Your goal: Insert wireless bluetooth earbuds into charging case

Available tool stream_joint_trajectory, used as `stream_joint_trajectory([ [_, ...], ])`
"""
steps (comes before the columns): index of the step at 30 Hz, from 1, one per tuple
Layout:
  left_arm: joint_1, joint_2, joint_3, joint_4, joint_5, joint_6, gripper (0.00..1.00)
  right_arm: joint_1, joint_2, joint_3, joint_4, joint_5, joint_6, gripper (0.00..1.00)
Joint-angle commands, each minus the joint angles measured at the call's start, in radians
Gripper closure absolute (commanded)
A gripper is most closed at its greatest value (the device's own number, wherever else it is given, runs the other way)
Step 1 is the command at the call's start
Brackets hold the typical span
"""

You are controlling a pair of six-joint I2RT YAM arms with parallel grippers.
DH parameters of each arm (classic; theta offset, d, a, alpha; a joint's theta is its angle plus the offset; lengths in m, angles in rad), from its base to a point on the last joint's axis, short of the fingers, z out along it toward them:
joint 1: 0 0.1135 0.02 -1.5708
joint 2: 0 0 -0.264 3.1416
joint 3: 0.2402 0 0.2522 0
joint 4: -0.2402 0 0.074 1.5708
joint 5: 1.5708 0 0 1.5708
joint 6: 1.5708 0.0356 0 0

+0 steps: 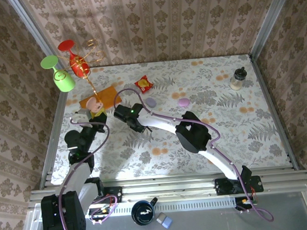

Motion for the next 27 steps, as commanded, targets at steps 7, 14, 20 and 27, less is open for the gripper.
stream_joint_trajectory([
  [7,0.010,-0.005,0.001,0.021,0.017,-0.016,0.72,0.002,0.042,0.048,-0.040,0.019,-0.014,0.76],
  [14,0.010,-0.008,0.002,0.020,0.018,-0.015,0.72,0.001,0.064,0.073,-0.063,0.008,-0.019,0.73],
  [20,0.009,-0.008,0.003,0.019,0.018,-0.016,0.72,0.000,0.070,0.077,-0.080,0.010,-0.016,0.74],
  [27,0.010,0.000,0.000,0.035,0.035,-0.004,0.72,-0.003,-0.012,0.021,-0.022,-0.030,0.023,0.79],
])
